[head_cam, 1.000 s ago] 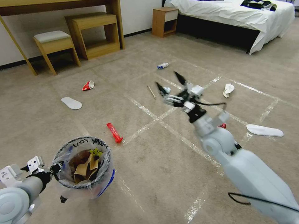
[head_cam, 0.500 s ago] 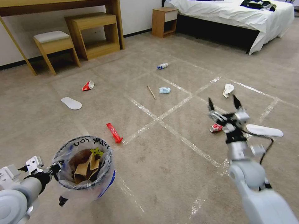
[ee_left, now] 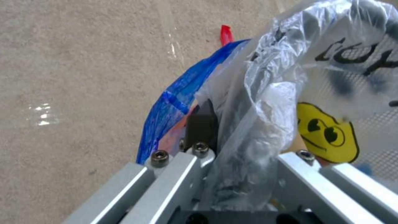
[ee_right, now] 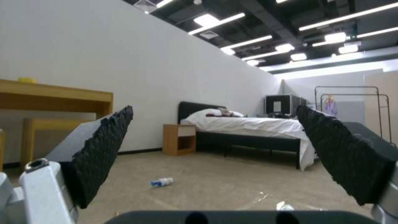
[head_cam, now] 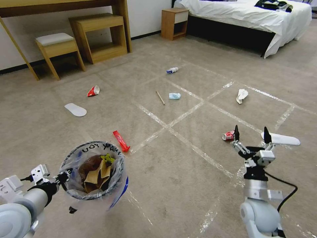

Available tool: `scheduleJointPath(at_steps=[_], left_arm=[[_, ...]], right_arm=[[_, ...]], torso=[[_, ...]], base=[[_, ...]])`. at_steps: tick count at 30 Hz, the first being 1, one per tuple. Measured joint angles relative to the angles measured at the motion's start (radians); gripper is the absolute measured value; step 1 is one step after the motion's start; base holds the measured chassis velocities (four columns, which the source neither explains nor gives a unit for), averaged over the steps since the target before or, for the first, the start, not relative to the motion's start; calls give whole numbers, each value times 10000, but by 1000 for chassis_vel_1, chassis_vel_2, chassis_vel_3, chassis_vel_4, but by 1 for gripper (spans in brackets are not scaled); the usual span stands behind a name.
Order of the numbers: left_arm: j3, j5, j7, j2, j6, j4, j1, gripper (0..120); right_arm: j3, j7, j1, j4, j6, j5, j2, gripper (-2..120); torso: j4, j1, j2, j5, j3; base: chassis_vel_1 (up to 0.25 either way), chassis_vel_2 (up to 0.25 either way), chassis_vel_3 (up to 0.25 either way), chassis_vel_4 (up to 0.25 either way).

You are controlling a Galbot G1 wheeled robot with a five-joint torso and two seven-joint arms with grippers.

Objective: Pick up the trash bin and place the garbage on the floor into it.

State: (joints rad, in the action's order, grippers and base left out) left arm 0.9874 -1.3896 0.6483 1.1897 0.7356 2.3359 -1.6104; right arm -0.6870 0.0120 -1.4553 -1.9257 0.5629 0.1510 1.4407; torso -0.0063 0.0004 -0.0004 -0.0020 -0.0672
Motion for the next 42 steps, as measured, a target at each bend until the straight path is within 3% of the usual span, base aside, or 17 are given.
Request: scheduleJointPath(at_steps=[20,42], left_arm=[[-63,137,-27,202,1,-5,91,0],[-38,125,-21,182,-2,-30,117,0]], right_arm=[[-147,40,-255,363,1175,-567,523,100],[-50,64,-270,539,1533,-753,666,100]], torso=[[0,0,0,1,0],[0,0,0,1,0]], base=[[0,0,0,0],[0,0,0,0]])
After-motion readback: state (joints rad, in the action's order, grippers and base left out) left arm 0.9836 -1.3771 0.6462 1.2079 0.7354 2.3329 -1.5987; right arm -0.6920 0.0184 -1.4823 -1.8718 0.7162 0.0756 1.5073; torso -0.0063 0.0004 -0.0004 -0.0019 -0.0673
